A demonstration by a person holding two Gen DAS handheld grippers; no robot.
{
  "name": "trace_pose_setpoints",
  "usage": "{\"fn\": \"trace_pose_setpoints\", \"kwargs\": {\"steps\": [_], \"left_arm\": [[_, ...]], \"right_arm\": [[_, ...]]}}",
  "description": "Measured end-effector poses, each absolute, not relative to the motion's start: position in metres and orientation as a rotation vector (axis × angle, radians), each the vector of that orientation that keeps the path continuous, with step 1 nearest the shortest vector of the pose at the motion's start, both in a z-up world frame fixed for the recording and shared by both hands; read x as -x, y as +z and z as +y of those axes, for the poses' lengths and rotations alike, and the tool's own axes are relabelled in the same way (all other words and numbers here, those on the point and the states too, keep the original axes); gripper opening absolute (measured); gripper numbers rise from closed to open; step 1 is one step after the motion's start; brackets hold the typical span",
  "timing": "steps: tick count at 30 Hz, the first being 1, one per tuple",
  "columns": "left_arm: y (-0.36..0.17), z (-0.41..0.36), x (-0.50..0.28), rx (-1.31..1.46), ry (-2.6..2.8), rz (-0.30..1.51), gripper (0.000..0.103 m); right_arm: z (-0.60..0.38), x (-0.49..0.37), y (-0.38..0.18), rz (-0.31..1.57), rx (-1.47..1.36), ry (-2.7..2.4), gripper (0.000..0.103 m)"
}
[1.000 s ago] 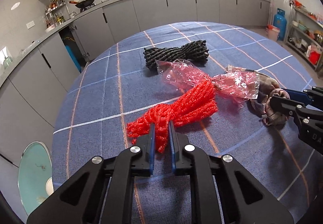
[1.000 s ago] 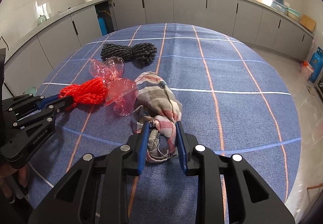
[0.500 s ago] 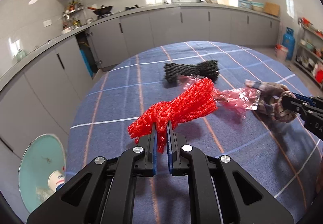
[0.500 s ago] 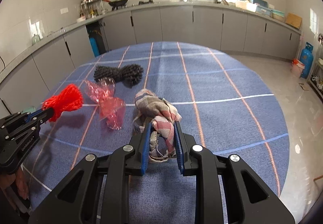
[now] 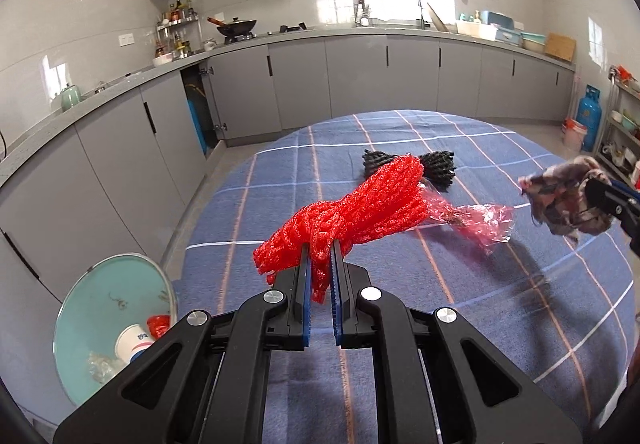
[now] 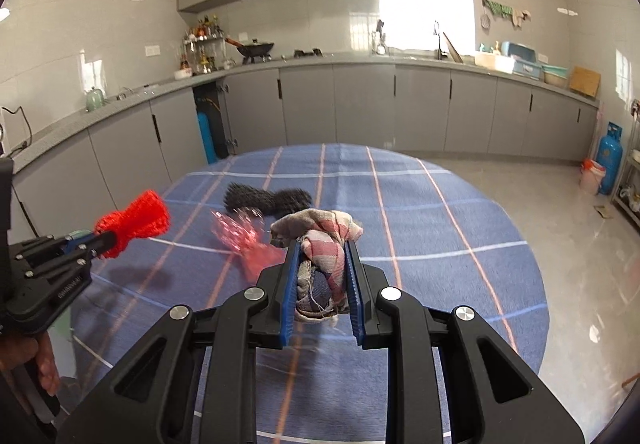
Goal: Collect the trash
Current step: 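Lift the red mesh net and patterned cloth and carry them toward the teal bin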
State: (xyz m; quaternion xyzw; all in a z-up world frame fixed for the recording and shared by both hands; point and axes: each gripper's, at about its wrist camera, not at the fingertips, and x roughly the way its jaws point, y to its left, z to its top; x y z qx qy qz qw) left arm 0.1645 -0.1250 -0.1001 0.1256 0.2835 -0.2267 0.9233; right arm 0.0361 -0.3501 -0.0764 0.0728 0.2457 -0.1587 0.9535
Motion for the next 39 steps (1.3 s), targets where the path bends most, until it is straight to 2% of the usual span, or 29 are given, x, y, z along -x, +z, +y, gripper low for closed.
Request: {"fn": "trace_pose_setpoints", "kwargs": {"steps": [11, 39], "left_arm": [[-0.090, -0.091, -0.159, -0.223, -0.406, 0.576, 0.009], [-0.087, 0.000, -0.186, -0.169, -0.176, 0.577, 0.009]], "right_arm": [[-0.315, -0.046, -0.051, 0.449, -0.120, -0.211, 0.022], [-0.214, -0.116, -0.066, 0.484, -0.042, 0.054, 0.022]]}}
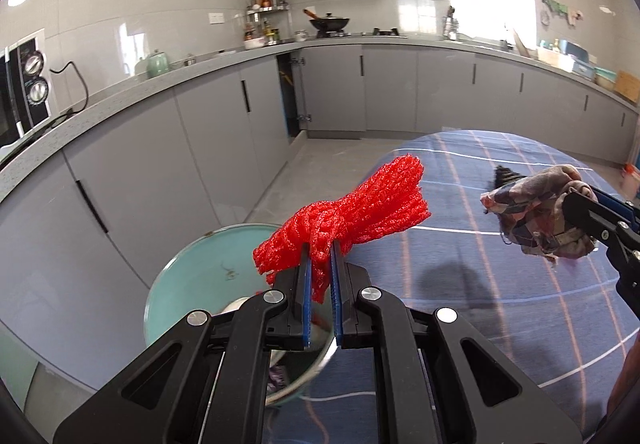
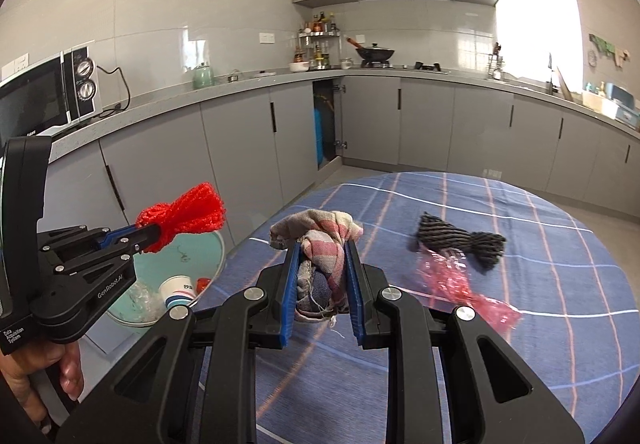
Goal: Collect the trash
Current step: 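Lift the red mesh net and patterned cloth and carry them toward the teal bin, then lower the red mesh net and patterned cloth into the teal bin and open both grippers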
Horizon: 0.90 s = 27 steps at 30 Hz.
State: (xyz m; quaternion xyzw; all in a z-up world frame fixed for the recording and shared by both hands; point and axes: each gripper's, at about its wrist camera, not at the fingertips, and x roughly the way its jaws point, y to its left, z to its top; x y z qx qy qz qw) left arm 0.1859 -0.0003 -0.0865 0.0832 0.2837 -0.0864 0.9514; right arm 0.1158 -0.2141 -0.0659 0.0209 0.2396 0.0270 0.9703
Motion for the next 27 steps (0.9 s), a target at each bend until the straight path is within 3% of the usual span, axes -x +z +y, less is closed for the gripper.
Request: {"fn": "trace_pose_setpoints", "kwargs": {"steps": [27], "left_arm": [[-0.099, 0.061, -0.206, -0.243, 0.075, 0.578, 0.009]], "right_arm": [[-0.156, -0.154, -0.088, 0.531, 0.024, 0.147, 0.023]]}}
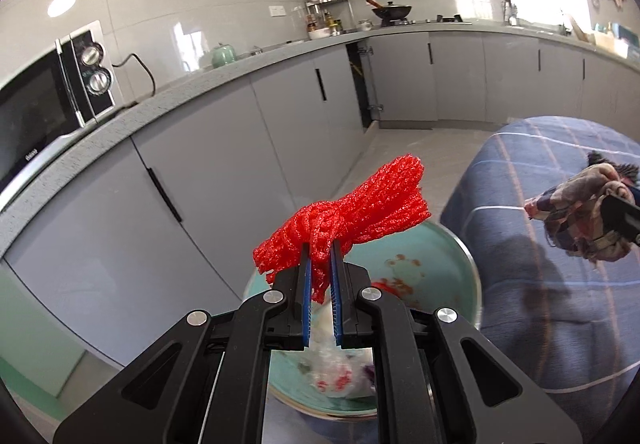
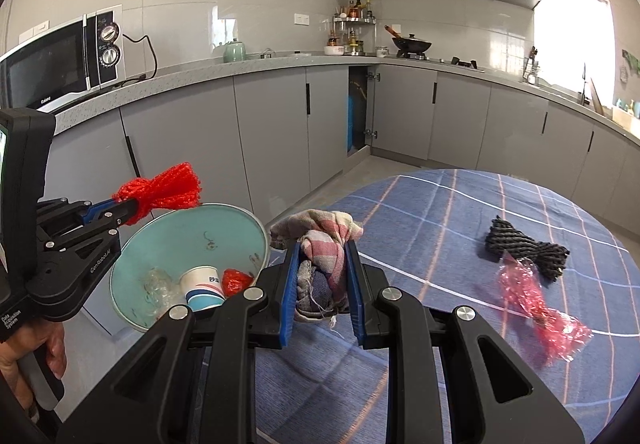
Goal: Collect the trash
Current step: 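Lower the red mesh net and patterned cloth into the teal bin and open both grippers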
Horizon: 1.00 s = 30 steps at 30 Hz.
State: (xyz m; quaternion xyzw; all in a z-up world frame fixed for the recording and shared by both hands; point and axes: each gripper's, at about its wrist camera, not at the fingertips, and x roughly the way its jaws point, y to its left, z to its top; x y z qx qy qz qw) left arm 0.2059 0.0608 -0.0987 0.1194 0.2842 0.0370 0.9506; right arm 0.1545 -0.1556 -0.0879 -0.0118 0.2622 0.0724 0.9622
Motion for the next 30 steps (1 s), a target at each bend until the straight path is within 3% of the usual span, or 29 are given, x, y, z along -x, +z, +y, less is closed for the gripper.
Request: {"fn": "trace_pose_setpoints", "kwargs": {"steps": [30], "left_arm": [[-0.109, 0.095, -0.225, -0.220, 0.170, 0.627, 0.010]], "right_arm": [[-0.078, -0.195, -0.096, 0.542, 0.133, 0.294, 0.023]]}}
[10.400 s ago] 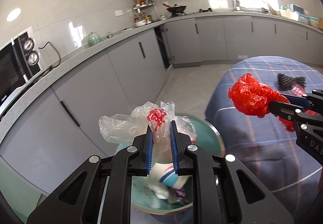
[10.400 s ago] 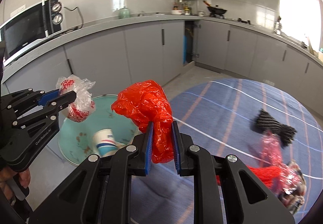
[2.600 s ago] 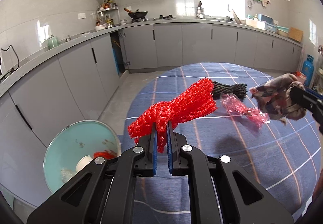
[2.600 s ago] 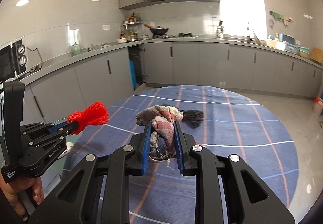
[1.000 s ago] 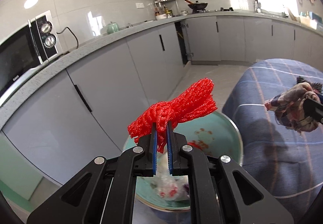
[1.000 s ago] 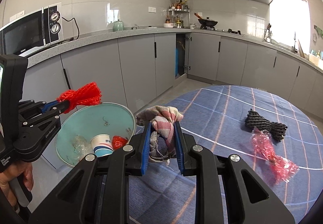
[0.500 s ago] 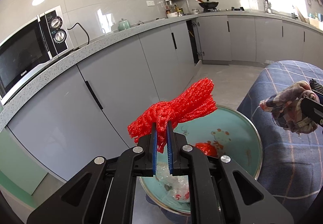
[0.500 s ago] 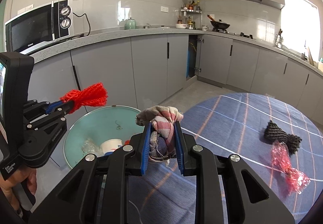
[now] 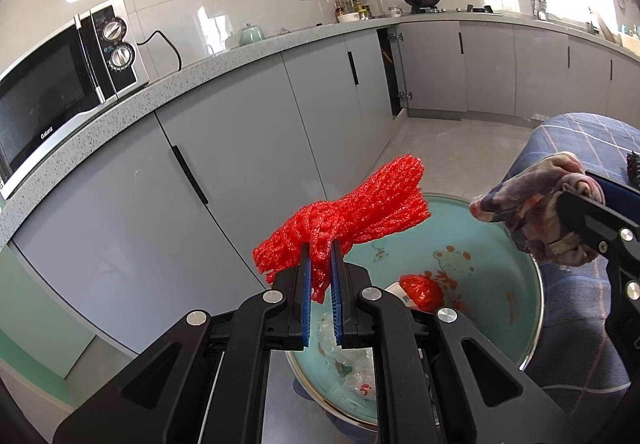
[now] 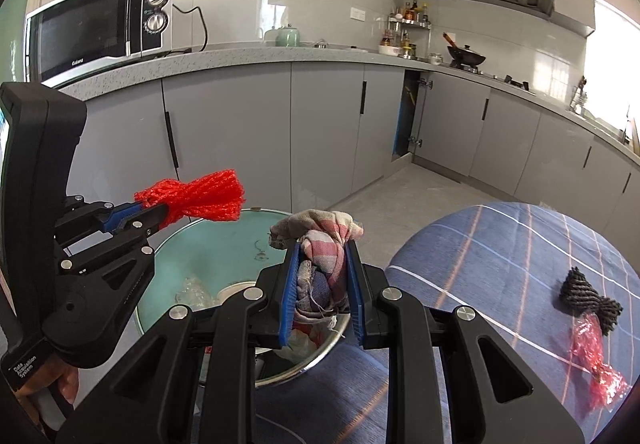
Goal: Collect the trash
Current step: 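Lower the red mesh net and patterned cloth into the teal bin and open both grippers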
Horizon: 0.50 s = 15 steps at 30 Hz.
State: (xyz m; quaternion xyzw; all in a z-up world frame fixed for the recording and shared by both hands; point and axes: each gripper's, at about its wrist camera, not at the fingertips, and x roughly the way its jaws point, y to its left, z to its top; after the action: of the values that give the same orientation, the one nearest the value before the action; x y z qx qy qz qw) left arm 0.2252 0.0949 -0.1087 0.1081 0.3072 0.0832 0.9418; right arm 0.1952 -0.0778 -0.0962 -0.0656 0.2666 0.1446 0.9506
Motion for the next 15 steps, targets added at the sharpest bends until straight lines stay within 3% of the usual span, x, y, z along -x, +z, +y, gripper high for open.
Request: {"fn": "trace_pose_setpoints", "kwargs": {"steps": [11, 15], "left_arm": [[-0.116, 0.101, -0.234, -0.208, 0.161, 0.652, 0.011], [-0.119, 0.098, -0.234, -0.224, 0.169, 0.658, 0.020]], "right_arm": [[-0.069, -0.206, -0.113, 0.588, 0.149, 0.322, 0.024], [-0.066, -0.206, -0.115, 0.595, 0.161, 0.323, 0.030]]}}
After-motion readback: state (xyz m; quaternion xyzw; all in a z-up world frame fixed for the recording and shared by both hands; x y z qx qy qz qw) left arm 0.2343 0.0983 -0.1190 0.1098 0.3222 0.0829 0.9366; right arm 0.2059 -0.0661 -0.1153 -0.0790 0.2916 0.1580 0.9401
